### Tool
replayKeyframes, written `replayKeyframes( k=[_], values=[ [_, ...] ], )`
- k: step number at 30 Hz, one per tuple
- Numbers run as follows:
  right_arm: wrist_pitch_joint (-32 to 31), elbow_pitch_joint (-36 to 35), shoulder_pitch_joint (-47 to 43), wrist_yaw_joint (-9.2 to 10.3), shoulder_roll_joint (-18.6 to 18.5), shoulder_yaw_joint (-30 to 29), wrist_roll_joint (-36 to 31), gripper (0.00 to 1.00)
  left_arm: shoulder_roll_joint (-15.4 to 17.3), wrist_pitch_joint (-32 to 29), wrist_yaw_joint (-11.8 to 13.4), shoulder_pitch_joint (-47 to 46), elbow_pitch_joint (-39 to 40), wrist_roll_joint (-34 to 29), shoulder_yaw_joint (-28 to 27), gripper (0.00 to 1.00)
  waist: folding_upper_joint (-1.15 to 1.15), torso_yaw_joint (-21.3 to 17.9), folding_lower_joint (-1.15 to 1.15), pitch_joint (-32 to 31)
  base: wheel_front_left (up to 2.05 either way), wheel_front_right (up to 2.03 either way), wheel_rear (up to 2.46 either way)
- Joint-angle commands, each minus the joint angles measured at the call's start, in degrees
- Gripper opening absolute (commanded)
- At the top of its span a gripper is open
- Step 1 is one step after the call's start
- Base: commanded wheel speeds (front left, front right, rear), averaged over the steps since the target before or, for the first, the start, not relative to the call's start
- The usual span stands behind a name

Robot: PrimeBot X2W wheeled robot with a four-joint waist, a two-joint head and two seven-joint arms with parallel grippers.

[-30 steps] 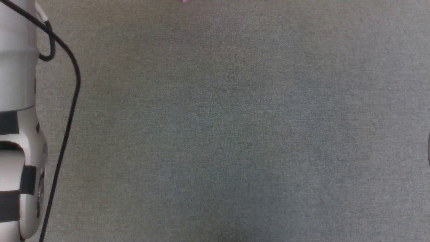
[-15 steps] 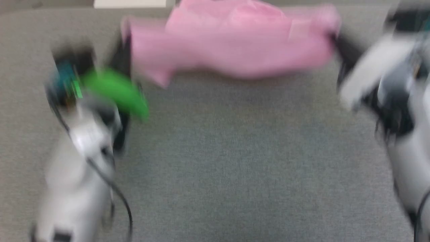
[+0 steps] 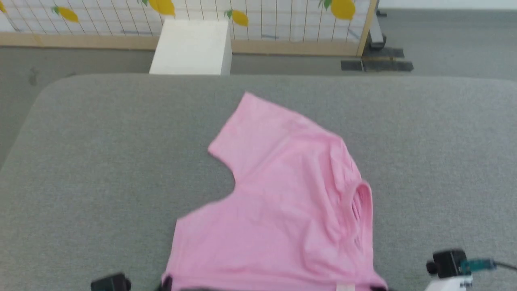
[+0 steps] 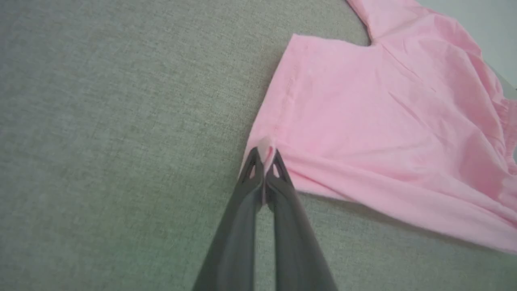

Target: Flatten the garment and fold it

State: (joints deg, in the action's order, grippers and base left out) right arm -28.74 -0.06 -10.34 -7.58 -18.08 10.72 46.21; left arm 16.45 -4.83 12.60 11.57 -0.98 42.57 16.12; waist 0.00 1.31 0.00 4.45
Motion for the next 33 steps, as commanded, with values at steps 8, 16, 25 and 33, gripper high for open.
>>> replayKeyframes(
  k=[8, 16, 25, 33],
  values=[
    [-7.9, -11.2, -7.3, 0.09, 2.5, -8.0, -2.7, 0.0, 4.2, -3.4, 4.0, 5.0, 12.8, -0.4, -1.8, 0.0, 0.0, 1.0, 0.0, -2.1, 0.0, 0.0, 0.0],
    [-13.3, -13.1, 3.7, 0.09, 3.8, -10.6, -7.3, 0.0, 7.3, -10.3, -2.0, -18.8, 7.6, -3.3, 1.6, 0.0, 0.0, -0.2, 0.0, 3.3, 0.0, 0.0, 0.0],
    [-13.0, -6.8, 21.2, 0.09, 5.3, -9.9, -9.2, 0.0, 3.4, -13.4, -10.4, -51.7, -17.2, -6.6, 6.3, 0.0, 0.0, -6.3, 0.0, 15.6, 0.0, 0.0, 0.0],
    [-10.1, -2.0, 29.4, 0.09, 4.9, -6.5, -8.2, 0.0, 1.9, -15.5, -12.2, -64.6, -30.3, -9.0, 8.6, 0.0, 0.0, -11.1, 0.0, 22.8, 0.0, 0.0, 0.0]
  ],
)
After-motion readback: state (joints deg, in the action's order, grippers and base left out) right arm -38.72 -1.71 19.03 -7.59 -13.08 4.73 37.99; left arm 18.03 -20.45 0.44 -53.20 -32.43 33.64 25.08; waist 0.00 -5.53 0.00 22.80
